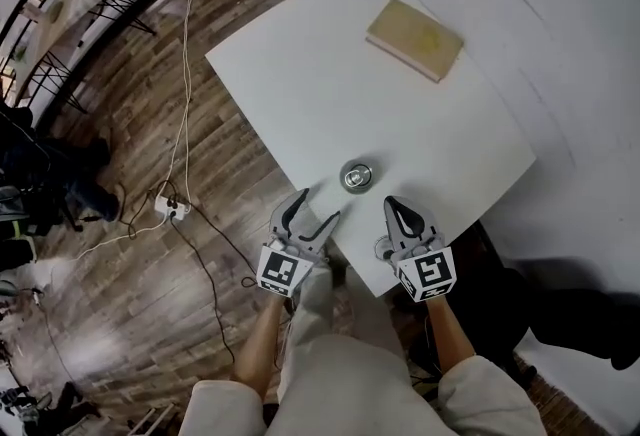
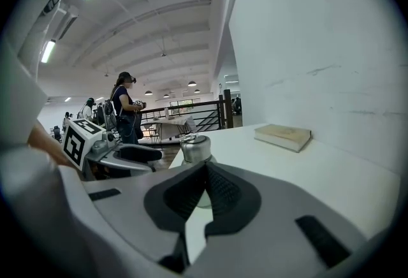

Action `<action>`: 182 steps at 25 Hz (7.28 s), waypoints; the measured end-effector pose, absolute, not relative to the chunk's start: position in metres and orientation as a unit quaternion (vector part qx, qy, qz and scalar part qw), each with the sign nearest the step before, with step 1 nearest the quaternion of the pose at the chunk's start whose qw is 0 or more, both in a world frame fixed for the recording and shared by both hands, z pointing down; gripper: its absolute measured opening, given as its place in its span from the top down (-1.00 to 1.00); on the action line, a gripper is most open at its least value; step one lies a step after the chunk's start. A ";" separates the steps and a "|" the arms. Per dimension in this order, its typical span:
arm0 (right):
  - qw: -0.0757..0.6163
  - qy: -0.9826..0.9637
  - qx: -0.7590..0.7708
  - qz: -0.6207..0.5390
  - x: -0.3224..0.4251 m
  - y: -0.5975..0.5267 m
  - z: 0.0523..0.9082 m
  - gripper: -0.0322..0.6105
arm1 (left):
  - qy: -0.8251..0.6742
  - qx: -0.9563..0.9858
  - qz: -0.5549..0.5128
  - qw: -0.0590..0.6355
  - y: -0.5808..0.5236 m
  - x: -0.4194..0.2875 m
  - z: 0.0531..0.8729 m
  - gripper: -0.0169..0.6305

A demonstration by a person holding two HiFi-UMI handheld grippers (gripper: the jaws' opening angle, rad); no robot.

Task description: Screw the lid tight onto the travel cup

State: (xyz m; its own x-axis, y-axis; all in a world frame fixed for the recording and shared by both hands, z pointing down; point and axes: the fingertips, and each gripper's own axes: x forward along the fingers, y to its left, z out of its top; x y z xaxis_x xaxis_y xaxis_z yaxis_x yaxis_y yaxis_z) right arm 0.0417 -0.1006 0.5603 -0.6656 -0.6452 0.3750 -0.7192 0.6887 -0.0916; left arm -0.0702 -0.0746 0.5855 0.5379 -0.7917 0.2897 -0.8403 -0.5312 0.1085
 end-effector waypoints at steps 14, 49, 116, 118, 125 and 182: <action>0.167 -0.906 0.370 0.116 0.043 -0.110 0.572 0.90 | -0.405 0.900 0.137 0.088 -0.102 -0.035 0.610 -0.18; 0.115 -0.943 0.291 0.111 0.025 -0.109 0.572 -0.13 | -0.388 0.909 0.124 0.085 -0.142 0.001 0.622 -0.17; 0.123 -0.984 0.124 0.029 -0.041 -0.135 0.557 -0.04 | -0.375 0.915 0.122 0.089 -0.145 -0.001 0.622 -0.17; 0.133 -0.986 0.099 0.014 -0.045 -0.135 0.560 -0.02 | -0.374 0.915 0.126 0.086 -0.144 -0.001 0.623 -0.17; 0.148 -0.989 -0.003 -0.005 -0.055 -0.133 0.563 0.04 | -0.369 0.917 0.124 0.087 -0.145 0.001 0.623 -0.17; 0.144 -0.988 0.054 0.022 -0.043 -0.133 0.563 -0.04 | -0.355 0.922 0.123 0.089 -0.142 0.001 0.624 -0.17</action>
State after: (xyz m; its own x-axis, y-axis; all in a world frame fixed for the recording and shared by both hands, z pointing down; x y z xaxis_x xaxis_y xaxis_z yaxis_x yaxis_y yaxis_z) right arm -0.0432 -0.1334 0.5635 -0.9523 -0.1010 0.2878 -0.1137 0.9931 -0.0280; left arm 0.0012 -0.1424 0.6242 0.7174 -0.6331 0.2906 -0.6769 -0.7322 0.0758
